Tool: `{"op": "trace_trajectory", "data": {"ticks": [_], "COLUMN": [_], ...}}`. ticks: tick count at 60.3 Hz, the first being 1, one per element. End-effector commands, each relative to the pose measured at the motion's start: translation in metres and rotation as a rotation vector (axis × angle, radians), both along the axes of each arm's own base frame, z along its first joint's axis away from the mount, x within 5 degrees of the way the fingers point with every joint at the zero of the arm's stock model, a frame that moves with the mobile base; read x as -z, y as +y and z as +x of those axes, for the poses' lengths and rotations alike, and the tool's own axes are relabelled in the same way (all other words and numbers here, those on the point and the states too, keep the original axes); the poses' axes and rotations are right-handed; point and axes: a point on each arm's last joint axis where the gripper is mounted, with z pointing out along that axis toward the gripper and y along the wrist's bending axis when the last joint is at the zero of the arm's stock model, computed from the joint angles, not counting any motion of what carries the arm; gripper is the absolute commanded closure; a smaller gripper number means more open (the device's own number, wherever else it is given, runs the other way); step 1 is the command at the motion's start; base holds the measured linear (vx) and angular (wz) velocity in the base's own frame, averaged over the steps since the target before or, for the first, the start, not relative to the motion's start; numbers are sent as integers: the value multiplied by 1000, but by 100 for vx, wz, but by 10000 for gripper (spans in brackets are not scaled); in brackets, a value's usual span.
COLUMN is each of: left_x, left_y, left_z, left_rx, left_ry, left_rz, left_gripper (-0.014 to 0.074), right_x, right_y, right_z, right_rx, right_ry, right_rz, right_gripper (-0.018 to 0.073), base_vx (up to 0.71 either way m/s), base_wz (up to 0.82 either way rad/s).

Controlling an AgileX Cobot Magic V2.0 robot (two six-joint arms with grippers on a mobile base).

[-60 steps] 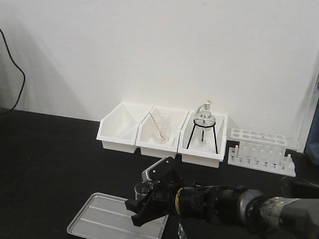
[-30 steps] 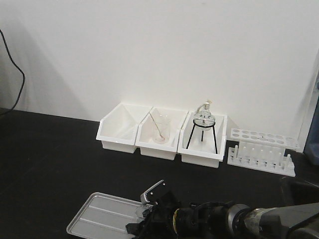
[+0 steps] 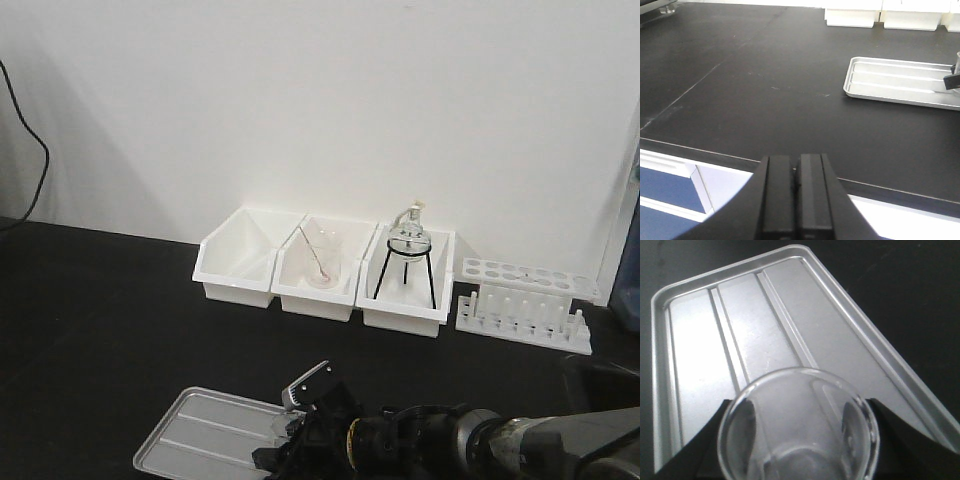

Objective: Move beaker to silver tray on left bench
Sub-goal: 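Lower the held beaker onto the silver tray with the right gripper, then open the right gripper and lift it away from the beaker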

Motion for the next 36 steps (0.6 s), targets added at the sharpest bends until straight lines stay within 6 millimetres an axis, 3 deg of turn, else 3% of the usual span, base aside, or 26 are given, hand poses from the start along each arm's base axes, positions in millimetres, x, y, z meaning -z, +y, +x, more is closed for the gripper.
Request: {"op": "trace_trajectory", "data": {"ticks": [1,17,23,36], "left_x": [-1,-1,-1,-1], "left_y": [0,0,0,0], "left_z": [2,2,2,2], "left_rx": [-3,-3,-3,-3], "left_ry": [-68,-68,-68,-68], "left_rz": [-8,-8,-8,-8], "left_gripper": [595,595,595,595], "right_x": [-39,-41,-50,-89], "right_y": [4,4,4,1], "right_z": [5,5,4,2], "right_rx": [-9,-9,-10,-5], "right_ry": [-79,-83,-101,-179], "right_rz": [75,77,83,111], "right_gripper": [151,-43,-47,-27], "base_vx": [0,0,0,0], "base_wz": [0,0,0,0]}}
